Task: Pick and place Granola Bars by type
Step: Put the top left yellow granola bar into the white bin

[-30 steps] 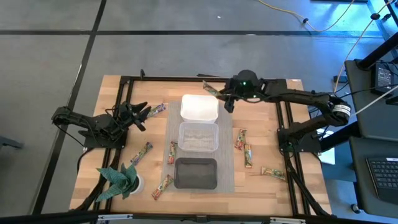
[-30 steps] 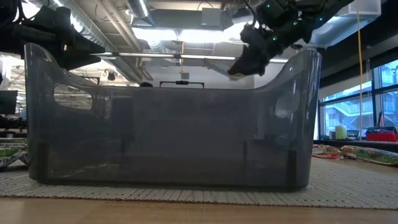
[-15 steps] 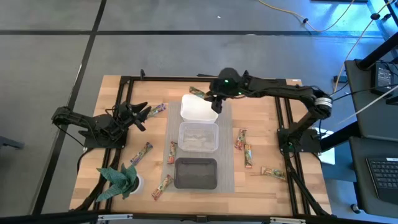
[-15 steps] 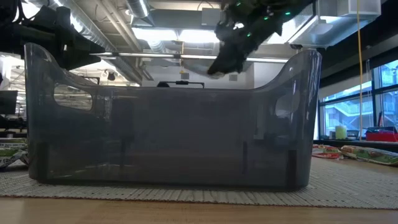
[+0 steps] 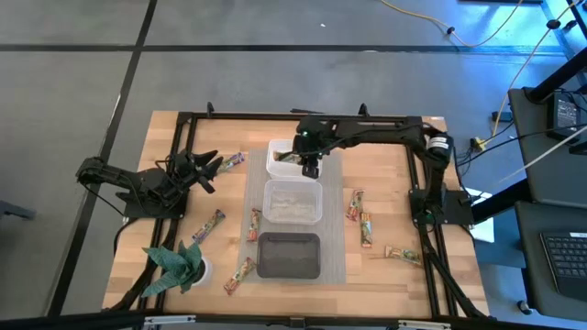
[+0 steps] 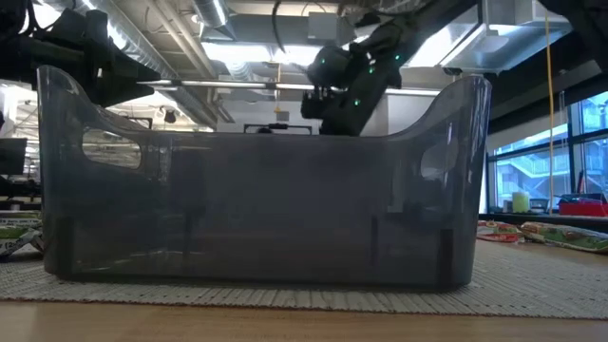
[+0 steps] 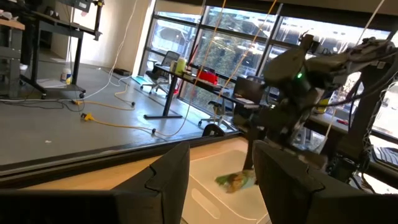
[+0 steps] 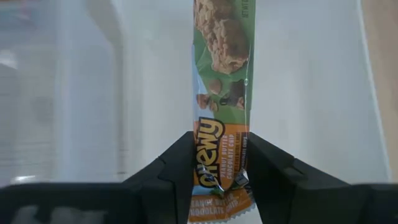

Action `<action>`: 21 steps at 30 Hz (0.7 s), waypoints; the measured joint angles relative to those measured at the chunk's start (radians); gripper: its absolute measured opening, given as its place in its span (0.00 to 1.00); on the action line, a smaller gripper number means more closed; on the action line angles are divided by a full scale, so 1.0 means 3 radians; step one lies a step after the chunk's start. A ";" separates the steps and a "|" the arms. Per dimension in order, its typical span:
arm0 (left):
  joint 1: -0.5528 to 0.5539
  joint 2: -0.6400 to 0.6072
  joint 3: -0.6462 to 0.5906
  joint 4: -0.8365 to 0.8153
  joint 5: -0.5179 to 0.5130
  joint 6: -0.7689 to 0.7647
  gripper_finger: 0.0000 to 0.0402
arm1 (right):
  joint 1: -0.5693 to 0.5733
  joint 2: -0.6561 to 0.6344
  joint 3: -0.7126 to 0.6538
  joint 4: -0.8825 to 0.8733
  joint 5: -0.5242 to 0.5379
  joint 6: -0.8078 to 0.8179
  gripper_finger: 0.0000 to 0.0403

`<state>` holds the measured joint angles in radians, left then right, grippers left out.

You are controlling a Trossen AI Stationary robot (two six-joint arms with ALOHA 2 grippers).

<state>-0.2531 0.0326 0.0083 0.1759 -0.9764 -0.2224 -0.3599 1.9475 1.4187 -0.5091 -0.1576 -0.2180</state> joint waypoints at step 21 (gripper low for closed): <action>0.0000 0.0000 0.0000 -0.0001 0.0004 0.0001 0.42 | -0.0001 0.0164 -0.0001 0.0008 0.0143 -0.0001 0.34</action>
<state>-0.2531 0.0326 0.0082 0.1757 -0.9752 -0.2222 -0.3603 1.9968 1.4185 -0.5068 -0.1146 -0.2184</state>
